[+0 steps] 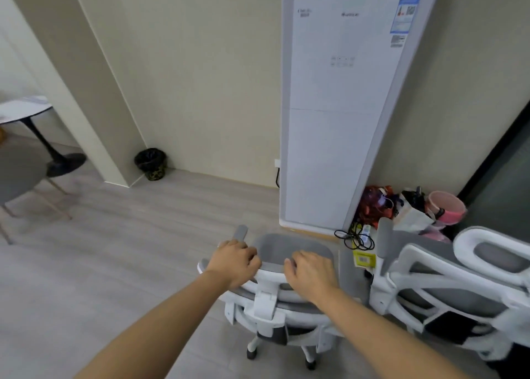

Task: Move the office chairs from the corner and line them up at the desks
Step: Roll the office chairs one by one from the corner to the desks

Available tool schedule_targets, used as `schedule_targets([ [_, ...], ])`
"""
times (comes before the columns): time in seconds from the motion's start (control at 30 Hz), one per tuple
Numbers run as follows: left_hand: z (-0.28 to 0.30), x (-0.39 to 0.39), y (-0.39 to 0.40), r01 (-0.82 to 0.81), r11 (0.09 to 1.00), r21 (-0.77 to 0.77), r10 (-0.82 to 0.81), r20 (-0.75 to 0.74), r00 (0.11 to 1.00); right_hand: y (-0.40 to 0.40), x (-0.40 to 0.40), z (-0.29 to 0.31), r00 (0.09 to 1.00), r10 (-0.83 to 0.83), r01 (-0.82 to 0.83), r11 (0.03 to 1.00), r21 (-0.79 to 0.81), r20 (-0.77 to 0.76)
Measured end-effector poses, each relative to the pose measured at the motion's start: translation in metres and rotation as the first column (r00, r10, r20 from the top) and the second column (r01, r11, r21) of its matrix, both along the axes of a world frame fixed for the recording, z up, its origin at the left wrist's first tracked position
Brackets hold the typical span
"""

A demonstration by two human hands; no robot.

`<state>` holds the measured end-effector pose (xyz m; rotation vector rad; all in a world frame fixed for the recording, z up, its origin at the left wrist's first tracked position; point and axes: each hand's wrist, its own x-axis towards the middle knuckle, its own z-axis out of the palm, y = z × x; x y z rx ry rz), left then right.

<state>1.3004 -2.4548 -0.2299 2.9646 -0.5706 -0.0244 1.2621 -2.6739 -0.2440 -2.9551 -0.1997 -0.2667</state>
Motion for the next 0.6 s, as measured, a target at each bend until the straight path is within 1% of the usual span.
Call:
schedule_targets([
  [0.2, -0.005, -0.083, 0.039, -0.145, 0.989, 0.022, 0.145, 0.008, 0.989, 0.034, -0.044, -0.002, 0.991, 0.131, -0.131, 0.991, -0.013, -0.003],
  [0.33, -0.002, -0.138, 0.077, -0.252, 0.967, 0.039, 0.252, -0.006, 0.968, 0.078, -0.080, -0.002, 0.971, 0.238, -0.239, 0.970, -0.047, -0.022],
  [0.43, -0.003, -0.181, 0.118, -0.335, 0.942, 0.017, 0.336, -0.028, 0.942, 0.118, -0.110, 0.001, 0.952, 0.300, -0.303, 0.952, -0.038, -0.058],
  [0.6, -0.001, -0.263, 0.177, -0.452, 0.892, 0.018, 0.452, 0.006, 0.892, 0.182, -0.169, 0.006, 0.902, 0.419, -0.418, 0.908, 0.035, -0.105],
])
